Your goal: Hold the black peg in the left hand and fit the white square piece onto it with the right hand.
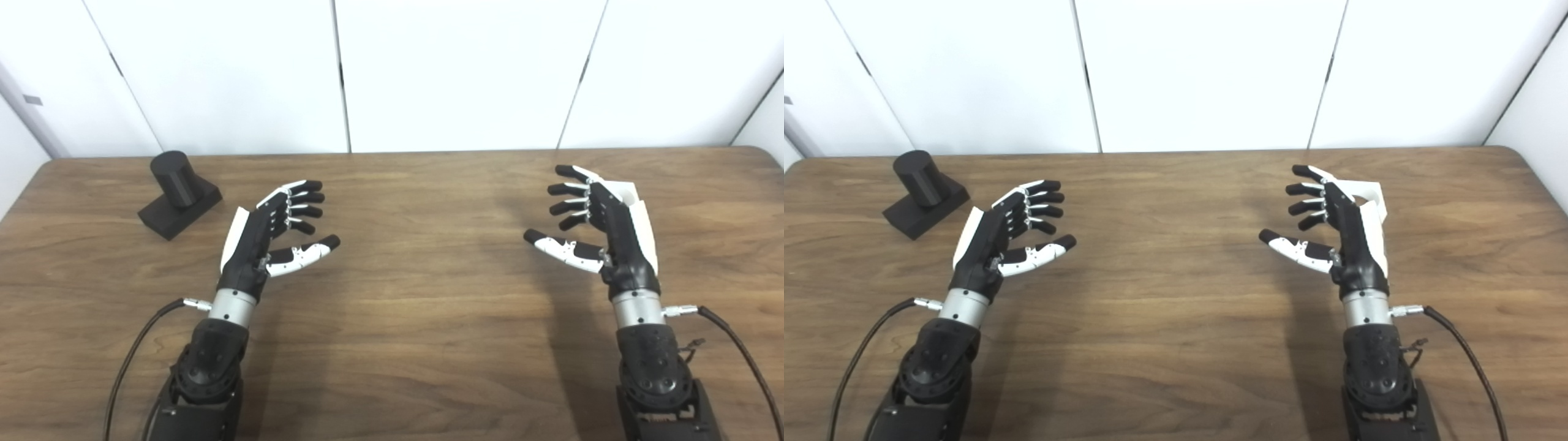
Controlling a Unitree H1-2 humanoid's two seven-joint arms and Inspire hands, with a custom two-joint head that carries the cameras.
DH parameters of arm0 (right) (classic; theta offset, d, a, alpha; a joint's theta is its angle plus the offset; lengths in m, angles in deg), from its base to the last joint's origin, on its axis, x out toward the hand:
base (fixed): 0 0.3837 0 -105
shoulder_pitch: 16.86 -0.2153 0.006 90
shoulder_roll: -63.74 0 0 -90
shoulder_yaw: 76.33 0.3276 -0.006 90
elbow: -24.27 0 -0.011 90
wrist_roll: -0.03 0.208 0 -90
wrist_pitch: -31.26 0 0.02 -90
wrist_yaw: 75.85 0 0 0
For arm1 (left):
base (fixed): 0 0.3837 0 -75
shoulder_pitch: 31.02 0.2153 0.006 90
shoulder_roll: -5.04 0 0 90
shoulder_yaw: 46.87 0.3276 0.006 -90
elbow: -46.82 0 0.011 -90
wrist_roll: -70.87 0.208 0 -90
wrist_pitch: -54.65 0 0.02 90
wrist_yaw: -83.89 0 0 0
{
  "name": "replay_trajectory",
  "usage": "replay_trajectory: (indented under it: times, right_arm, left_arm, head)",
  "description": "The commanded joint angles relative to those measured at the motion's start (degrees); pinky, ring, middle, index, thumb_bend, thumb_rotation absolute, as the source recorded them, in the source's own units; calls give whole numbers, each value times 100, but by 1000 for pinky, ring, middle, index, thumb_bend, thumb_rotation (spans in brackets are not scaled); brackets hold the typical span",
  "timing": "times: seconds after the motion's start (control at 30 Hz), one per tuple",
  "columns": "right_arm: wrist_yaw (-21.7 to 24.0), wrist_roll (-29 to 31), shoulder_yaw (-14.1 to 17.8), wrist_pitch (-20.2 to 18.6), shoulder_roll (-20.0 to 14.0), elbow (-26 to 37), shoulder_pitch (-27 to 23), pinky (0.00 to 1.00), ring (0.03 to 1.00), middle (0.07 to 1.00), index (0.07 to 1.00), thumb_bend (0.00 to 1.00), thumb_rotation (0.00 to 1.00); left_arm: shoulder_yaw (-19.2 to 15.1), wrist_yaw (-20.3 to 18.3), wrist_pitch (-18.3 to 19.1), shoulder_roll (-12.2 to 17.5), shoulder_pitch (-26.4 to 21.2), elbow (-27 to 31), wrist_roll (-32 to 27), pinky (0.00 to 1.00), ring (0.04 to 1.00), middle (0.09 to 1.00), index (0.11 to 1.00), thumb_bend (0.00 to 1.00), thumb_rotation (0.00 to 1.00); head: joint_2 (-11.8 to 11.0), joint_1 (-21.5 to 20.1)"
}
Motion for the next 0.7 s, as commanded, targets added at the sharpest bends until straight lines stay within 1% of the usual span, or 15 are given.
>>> replay_trajectory:
  times: [0.0, 0.13, 0.23, 0.33, 0.37, 0.4, 0.43, 0.47, 0.5, 0.53, 0.63, 0.67]
  right_arm:
    - [-74, -6, 4, 272, -40, 134, -127, 455, 583, 686, 771, 608, 0]
    - [-71, -14, 3, 232, -32, 135, -141, 454, 582, 686, 770, 610, 0]
    - [-74, 0, -1, 289, -41, 105, -148, 451, 580, 686, 771, 610, 0]
    - [-83, -8, -2, 332, -56, 77, -148, 452, 583, 686, 772, 607, 0]
    - [-90, -6, 8, 355, -67, 61, -149, 453, 584, 686, 772, 606, 0]
    - [-97, -12, 17, 366, -74, 48, -153, 450, 581, 684, 770, 608, 0]
    - [-101, -19, 33, 378, -95, 25, -156, 447, 578, 681, 767, 610, 0]
    - [-97, -36, 40, 374, -115, 16, -157, 445, 574, 678, 766, 611, 0]
    - [-71, -4, 57, 375, -143, 12, -153, 445, 572, 677, 768, 607, 0]
    - [-38, 44, 77, 355, -169, 30, -145, 448, 574, 676, 771, 602, 0]
    - [10, 168, 124, 362, -236, 57, -121, 465, 586, 687, 782, 588, 0]
    - [11, 192, 133, 381, -253, 50, -117, 466, 587, 689, 782, 585, 0]
  left_arm:
    - [-6, 22, -174, 35, -169, 130, -30, 573, 693, 746, 750, 718, 41]
    - [-2, 15, -137, 41, -175, 135, -34, 575, 697, 749, 749, 719, 48]
    - [3, 7, -168, 43, -182, 112, -45, 574, 686, 745, 745, 715, 41]
    - [10, 20, -190, 33, -188, 89, -25, 571, 690, 740, 736, 713, 30]
    - [25, 35, -224, 26, -192, 68, 9, 573, 692, 738, 733, 713, 30]
    - [37, 47, -242, 20, -194, 55, 34, 574, 693, 737, 728, 711, 36]
    - [55, 66, -233, -4, -192, 57, 62, 574, 691, 736, 722, 712, 38]
    - [69, 81, -207, -24, -186, 74, 81, 573, 688, 735, 718, 710, 34]
    - [92, 95, -175, -54, -182, 94, 105, 568, 682, 734, 716, 706, 27]
    - [118, 106, -151, -95, -179, 111, 117, 560, 676, 734, 716, 694, 10]
    - [195, 147, -69, -196, -175, 151, 192, 561, 688, 736, 712, 690, 4]
    - [212, 161, -50, -218, -174, 158, 220, 560, 692, 739, 711, 691, 1]
  head:
    - [7, -2]
    - [9, 1]
    - [1, -2]
    - [-32, 81]
    - [-54, 307]
    - [-54, 307]
    - [-87, 610]
    - [-87, 610]
    - [-101, 873]
    - [-111, 1007]
    - [-189, 1375]
    - [-199, 1408]
